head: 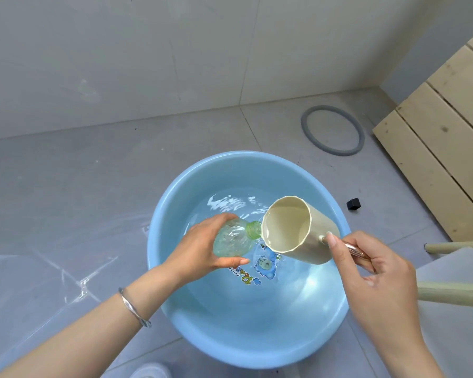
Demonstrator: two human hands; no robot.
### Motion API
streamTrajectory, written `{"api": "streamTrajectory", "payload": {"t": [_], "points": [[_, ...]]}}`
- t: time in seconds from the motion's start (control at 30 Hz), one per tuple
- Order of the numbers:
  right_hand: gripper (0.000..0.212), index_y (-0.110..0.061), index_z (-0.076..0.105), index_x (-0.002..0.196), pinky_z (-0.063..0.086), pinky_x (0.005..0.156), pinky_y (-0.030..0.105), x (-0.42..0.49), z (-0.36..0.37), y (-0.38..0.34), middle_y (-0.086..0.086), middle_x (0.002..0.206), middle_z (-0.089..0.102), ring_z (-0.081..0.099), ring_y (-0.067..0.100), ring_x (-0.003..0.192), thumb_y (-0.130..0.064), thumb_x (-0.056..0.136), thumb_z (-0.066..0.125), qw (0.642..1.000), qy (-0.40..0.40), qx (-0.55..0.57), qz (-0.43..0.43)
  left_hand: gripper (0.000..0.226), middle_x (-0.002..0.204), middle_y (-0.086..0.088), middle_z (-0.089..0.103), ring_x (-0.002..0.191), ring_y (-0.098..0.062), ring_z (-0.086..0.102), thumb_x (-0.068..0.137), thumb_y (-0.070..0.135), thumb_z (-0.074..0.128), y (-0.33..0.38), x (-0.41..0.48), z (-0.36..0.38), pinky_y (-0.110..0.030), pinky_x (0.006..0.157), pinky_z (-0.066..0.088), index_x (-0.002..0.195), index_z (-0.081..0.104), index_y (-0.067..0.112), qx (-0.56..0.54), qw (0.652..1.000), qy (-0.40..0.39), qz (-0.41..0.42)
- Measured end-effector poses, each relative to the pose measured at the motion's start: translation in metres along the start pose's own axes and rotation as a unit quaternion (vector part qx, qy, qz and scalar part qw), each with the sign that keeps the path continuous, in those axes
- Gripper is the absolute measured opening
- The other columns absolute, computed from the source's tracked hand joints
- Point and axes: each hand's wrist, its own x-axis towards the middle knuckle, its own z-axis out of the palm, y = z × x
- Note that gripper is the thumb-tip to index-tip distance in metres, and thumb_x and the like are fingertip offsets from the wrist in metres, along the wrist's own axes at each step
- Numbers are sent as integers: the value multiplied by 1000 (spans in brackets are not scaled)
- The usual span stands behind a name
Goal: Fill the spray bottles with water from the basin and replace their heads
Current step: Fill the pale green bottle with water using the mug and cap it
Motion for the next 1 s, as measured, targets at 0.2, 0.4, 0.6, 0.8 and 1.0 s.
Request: {"api": "streamTrajectory", "payload": {"t": [0.2,0.4,0.6,0.8,1.0], "points": [[26,-23,54,59,34,49,5,2,-1,-4,1,70,55,54,9,69,-33,82,60,1000,10,-13,-22,84,125,20,54,117,-5,50,61,78,62,-2,-1,0,-35,102,40,129,45,31,-4,1000,0,-1],[30,-24,52,61,38,52,11,3,-2,-7,-4,75,55,56,22,70,-45,82,53,997,21,-41,-54,84,124,22,53,118,-5,49,61,78,61,-2,-2,-1,-32,103,39,128,46,31,-8,1000,5,-4],[32,-19,52,61,36,57,19,4,-4,-8,-10,74,53,49,18,67,-41,85,53,992,24,-80,-99,84,125,20,53,117,-5,49,61,77,62,-1,-3,0,-29,102,38,130,45,31,-10,1000,2,-8],[33,-15,53,62,31,59,18,8,-5,-6,-12,69,51,45,10,66,-37,86,54,987,27,-101,-121,84,123,19,54,116,-6,50,62,77,62,-2,-3,1,-32,102,40,129,46,28,-16,1000,5,-8],[32,-13,53,62,30,60,21,8,-4,-9,-19,61,46,39,13,63,-33,87,54,979,29,-125,-160,82,123,19,55,115,-7,51,62,76,61,-3,-4,1,-35,102,40,128,47,29,-17,1000,0,-10]]}}
